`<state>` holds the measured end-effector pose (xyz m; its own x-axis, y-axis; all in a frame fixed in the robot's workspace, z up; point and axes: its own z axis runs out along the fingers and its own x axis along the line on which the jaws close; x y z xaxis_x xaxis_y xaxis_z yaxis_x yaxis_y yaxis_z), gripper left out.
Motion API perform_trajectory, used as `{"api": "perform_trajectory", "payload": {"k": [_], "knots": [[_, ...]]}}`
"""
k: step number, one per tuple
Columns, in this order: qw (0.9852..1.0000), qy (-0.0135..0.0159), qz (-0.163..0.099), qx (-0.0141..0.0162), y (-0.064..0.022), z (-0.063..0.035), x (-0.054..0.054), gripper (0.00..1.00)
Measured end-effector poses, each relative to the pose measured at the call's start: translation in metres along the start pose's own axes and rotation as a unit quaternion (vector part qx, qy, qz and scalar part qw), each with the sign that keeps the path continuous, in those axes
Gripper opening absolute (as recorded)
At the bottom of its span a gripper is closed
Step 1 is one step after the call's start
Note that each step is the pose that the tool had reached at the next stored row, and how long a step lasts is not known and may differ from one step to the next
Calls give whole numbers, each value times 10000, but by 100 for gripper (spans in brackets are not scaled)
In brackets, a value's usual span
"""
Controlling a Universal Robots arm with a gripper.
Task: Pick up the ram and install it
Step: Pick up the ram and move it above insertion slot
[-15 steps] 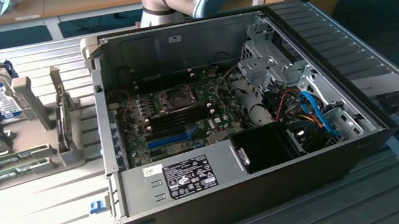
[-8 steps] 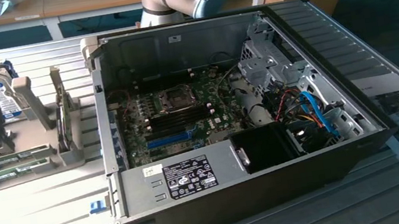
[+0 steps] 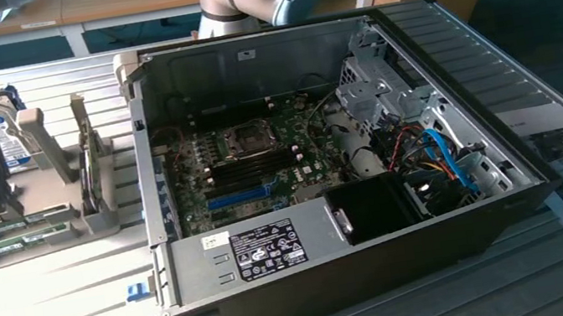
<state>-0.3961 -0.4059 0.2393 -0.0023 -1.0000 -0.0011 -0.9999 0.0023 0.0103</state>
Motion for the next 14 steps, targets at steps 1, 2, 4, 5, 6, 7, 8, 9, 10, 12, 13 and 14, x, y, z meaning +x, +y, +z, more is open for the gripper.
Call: {"api": "perform_trajectory", "payload": {"k": [1, 2, 4, 5, 6, 7, 8, 9, 10, 12, 13, 14], "knots": [[10000, 0, 0, -1, 0, 4, 0, 10], [10000, 0, 0, -1, 0, 4, 0, 10], [10000, 0, 0, -1, 0, 4, 0, 10], [10000, 0, 0, -1, 0, 4, 0, 10], [10000, 0, -1, 0, -1, 5, 4, 10], [10000, -1, -1, 1, -1, 6, 11, 10], [10000, 0, 0, 0, -1, 5, 18, 10], [10000, 0, 0, 0, -1, 5, 24, 10], [10000, 0, 0, 0, -1, 5, 31, 10], [10000, 0, 0, 0, -1, 5, 41, 10], [10000, 0, 0, -1, -1, 4, 45, 10], [10000, 0, 1, -1, 0, 4, 45, 10]]}}
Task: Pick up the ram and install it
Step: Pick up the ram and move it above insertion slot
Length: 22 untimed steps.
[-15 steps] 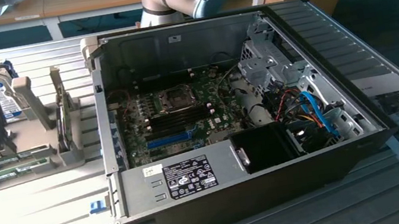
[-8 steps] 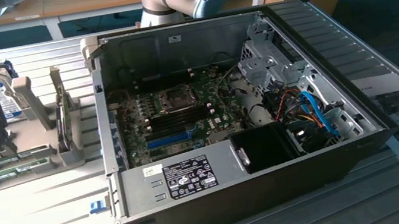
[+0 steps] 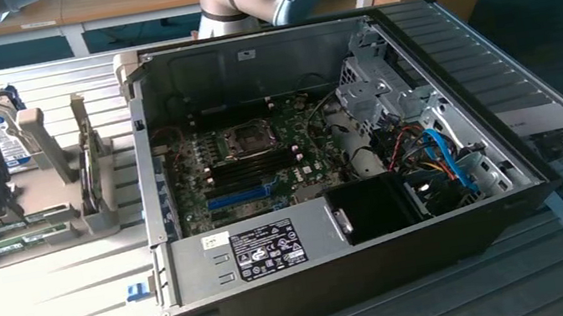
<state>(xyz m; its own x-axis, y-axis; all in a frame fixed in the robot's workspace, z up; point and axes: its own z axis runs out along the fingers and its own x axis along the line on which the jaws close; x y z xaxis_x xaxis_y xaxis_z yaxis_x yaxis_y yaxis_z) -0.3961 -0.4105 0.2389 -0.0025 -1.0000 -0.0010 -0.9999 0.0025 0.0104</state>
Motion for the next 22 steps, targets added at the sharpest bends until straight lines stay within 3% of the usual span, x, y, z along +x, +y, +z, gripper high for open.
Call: {"api": "perform_trajectory", "payload": {"k": [22], "knots": [[10000, 1, -1, 0, -1, 33, 30, 10]]}}
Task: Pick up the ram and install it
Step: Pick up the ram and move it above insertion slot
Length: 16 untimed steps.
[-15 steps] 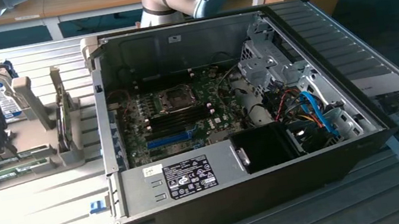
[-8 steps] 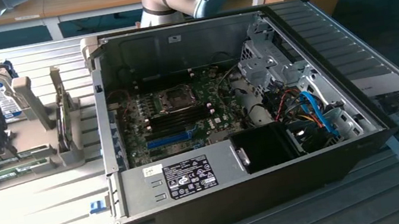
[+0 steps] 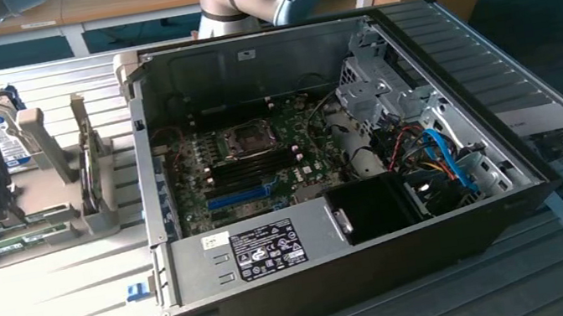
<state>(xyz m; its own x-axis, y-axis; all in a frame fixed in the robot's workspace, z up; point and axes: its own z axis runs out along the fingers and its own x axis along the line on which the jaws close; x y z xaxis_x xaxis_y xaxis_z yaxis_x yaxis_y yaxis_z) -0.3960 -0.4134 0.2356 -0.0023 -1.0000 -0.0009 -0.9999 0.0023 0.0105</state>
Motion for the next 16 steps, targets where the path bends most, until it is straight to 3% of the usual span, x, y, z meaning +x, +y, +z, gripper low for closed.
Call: {"api": "perform_trajectory", "payload": {"k": [16], "knots": [[10000, 0, 0, 1, 0, 1, 0, 18]]}}
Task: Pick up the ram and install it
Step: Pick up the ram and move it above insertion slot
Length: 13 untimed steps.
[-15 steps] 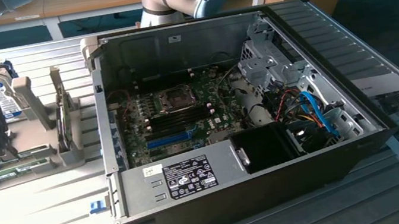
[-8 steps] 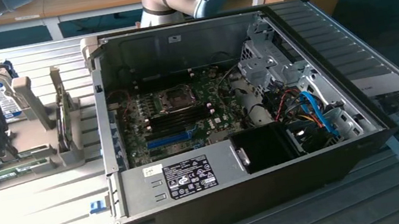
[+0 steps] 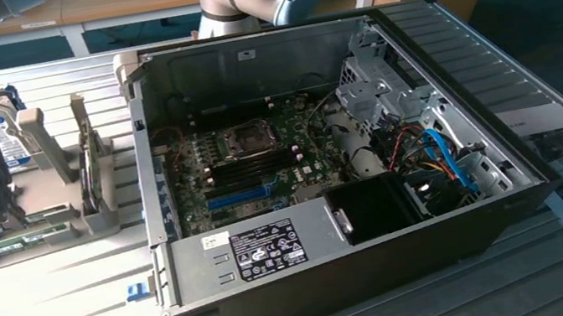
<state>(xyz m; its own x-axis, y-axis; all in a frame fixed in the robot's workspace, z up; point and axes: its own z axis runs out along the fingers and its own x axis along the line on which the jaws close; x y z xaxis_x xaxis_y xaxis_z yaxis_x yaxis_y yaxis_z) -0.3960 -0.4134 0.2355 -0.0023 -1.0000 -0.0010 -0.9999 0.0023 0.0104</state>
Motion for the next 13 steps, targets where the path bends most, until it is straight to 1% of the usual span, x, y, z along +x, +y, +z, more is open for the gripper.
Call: {"api": "perform_trajectory", "payload": {"k": [1, 2, 7, 13], "knots": [[10000, 0, 0, 0, 0, 0, 0, 18], [10000, 0, 0, 0, 0, 0, 0, 24], [10000, 0, 0, 0, 0, 1, 0, 24], [10000, 0, 0, 5, 0, 66, 2, 24]]}}
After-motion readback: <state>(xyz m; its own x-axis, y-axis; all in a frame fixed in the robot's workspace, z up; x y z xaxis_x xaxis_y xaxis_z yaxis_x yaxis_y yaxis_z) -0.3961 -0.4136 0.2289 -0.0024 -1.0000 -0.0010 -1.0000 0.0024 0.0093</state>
